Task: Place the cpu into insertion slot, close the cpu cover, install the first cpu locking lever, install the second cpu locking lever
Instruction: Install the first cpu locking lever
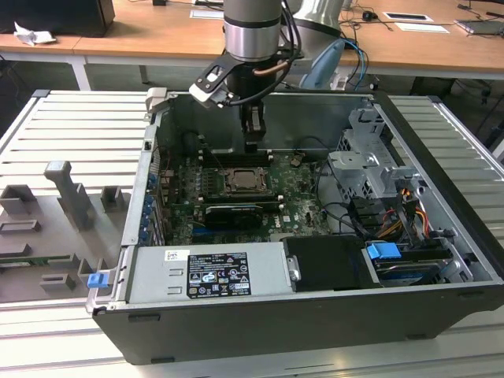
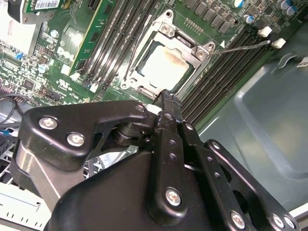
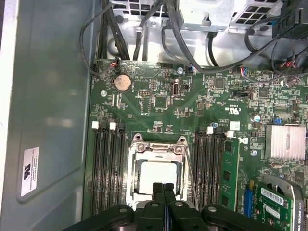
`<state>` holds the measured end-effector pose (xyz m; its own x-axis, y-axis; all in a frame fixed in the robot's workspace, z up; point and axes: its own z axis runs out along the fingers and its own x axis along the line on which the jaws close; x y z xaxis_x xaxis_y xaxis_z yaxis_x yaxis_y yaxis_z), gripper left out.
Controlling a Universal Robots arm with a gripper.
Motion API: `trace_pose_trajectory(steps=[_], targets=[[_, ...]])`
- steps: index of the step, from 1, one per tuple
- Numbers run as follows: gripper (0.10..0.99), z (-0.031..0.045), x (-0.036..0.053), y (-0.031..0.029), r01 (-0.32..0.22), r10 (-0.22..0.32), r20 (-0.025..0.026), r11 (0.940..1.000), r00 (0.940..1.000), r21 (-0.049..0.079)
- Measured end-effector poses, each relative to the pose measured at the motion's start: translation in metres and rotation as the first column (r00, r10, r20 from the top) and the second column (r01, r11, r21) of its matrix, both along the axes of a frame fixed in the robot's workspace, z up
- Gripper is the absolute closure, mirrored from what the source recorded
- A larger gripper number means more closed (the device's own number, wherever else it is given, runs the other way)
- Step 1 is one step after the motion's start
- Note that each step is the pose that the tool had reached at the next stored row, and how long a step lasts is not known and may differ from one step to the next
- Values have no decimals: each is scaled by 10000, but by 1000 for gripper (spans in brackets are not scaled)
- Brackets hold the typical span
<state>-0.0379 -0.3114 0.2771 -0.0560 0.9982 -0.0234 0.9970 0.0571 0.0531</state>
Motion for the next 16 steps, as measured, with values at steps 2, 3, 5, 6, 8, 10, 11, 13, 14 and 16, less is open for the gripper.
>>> trace_pose_trajectory(steps=[2,3,5,6,8,10,11,13,14,16], targets=[[980,0,-9,0,-44,44,0,10000,10000,0],[980,0,-12,0,-62,62,0,10000,10000,0],[980,0,-19,0,-98,98,0,10000,10000,0],[980,0,-23,0,-113,113,0,9999,9999,0],[980,0,-39,0,-227,227,0,9997,9997,0],[980,0,-41,0,-750,750,0,9972,9972,-1],[980,-1,-41,0,-1108,1108,1,9938,9938,1],[980,-3,-41,0,-1475,1475,1,9891,9891,1],[980,-5,-41,0,-1808,1808,0,9835,9835,0],[980,-8,-41,0,-2579,2579,1,9662,9662,0]])
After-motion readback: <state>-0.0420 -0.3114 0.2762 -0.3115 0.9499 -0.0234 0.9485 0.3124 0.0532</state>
